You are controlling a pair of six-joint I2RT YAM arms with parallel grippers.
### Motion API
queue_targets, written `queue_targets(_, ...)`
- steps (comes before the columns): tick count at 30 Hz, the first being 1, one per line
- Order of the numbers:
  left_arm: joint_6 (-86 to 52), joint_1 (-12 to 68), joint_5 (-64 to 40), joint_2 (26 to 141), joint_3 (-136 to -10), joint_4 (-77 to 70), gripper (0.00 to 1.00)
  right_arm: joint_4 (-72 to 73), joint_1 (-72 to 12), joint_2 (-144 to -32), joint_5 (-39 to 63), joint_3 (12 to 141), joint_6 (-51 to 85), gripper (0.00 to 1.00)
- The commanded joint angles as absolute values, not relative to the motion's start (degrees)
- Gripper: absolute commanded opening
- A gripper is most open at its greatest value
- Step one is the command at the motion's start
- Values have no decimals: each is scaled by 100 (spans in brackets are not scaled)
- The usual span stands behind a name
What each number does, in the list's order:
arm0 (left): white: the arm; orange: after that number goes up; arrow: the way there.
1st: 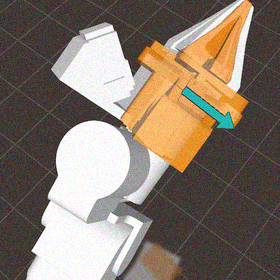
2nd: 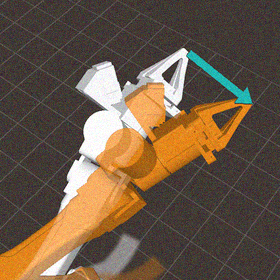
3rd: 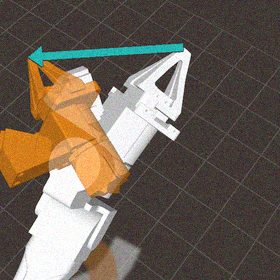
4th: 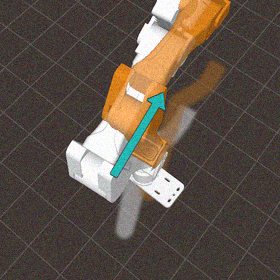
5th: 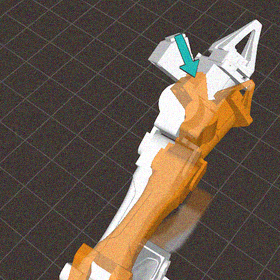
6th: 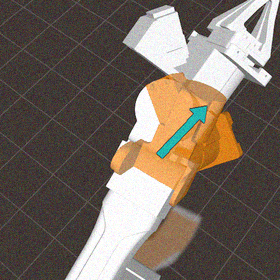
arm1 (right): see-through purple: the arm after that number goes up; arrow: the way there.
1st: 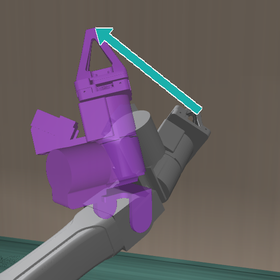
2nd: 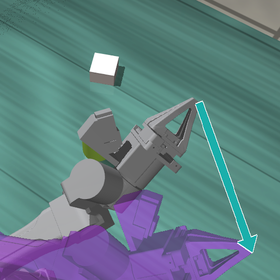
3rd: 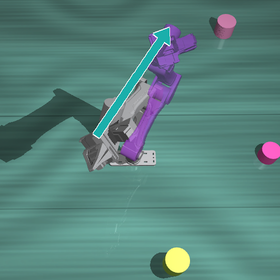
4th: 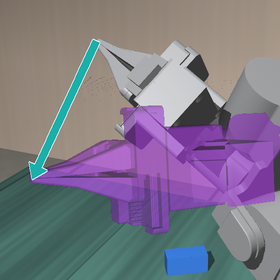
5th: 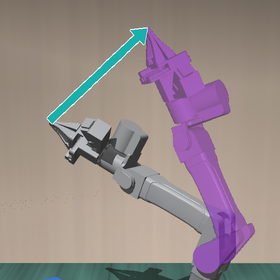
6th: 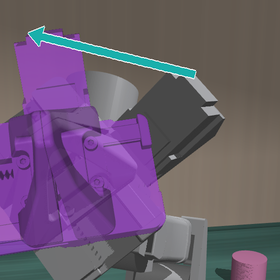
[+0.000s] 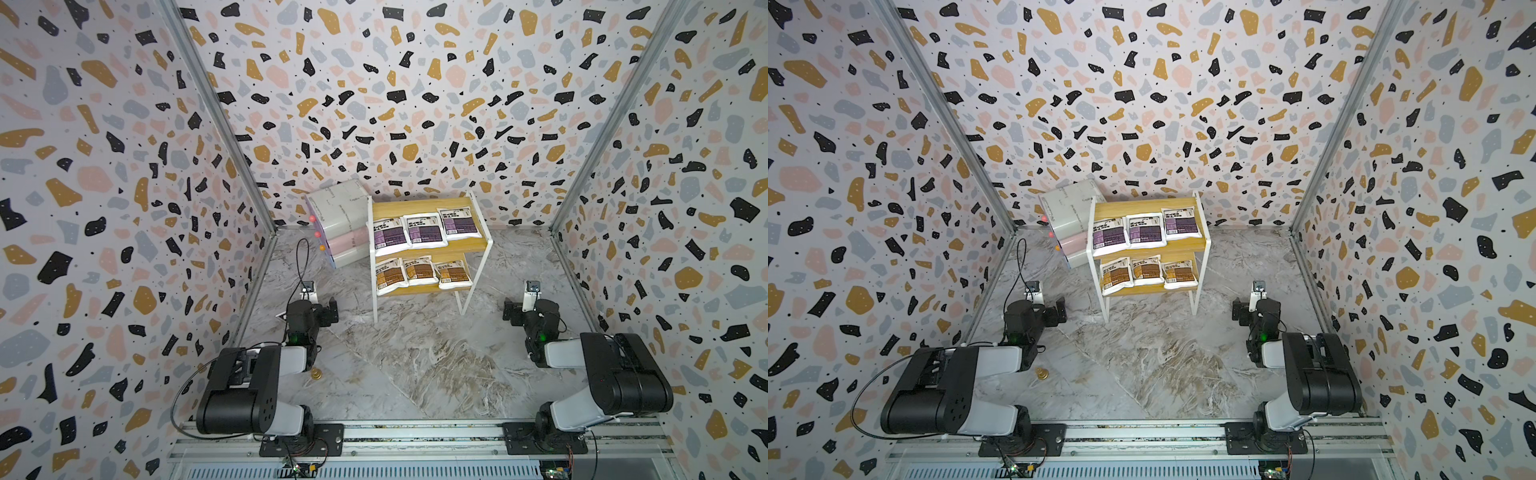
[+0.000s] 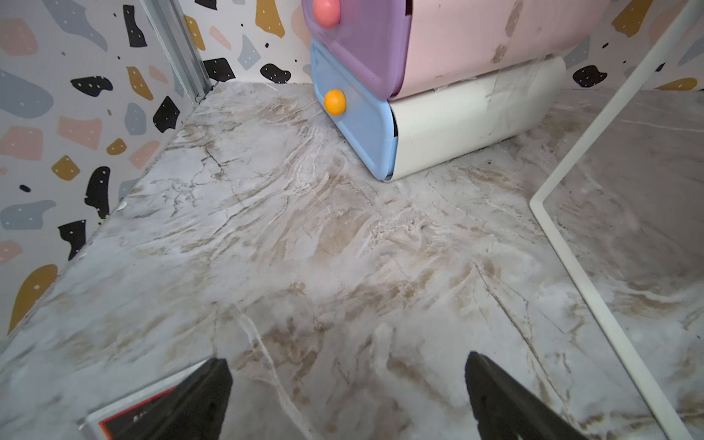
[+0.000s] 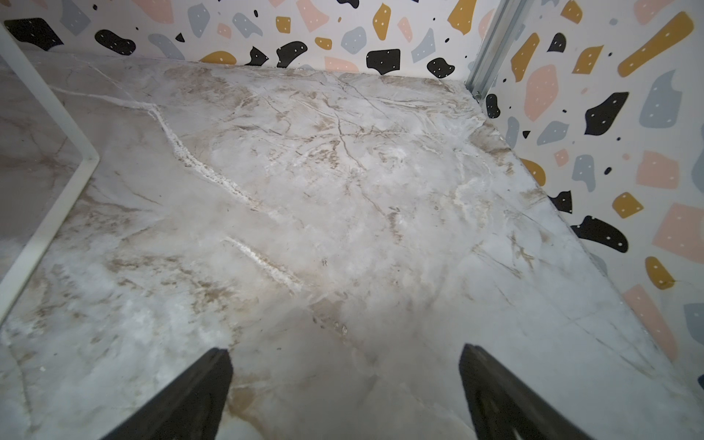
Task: Place the bagged coffee beans on the shelf by color
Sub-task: Reset both arms
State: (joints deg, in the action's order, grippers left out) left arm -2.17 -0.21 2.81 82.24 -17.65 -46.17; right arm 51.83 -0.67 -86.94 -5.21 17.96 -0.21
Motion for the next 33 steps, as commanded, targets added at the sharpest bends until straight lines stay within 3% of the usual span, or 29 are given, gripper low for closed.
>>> queue_targets(1, -234, 9, 337, 8151, -1844, -4832, 100, 5238, -83, -8635, -571, 1889, 18, 99)
queue_targets(33, -100, 10, 1, 8159, -1910, -4711, 100, 5270, -87, -8648, -562, 1879, 14, 99)
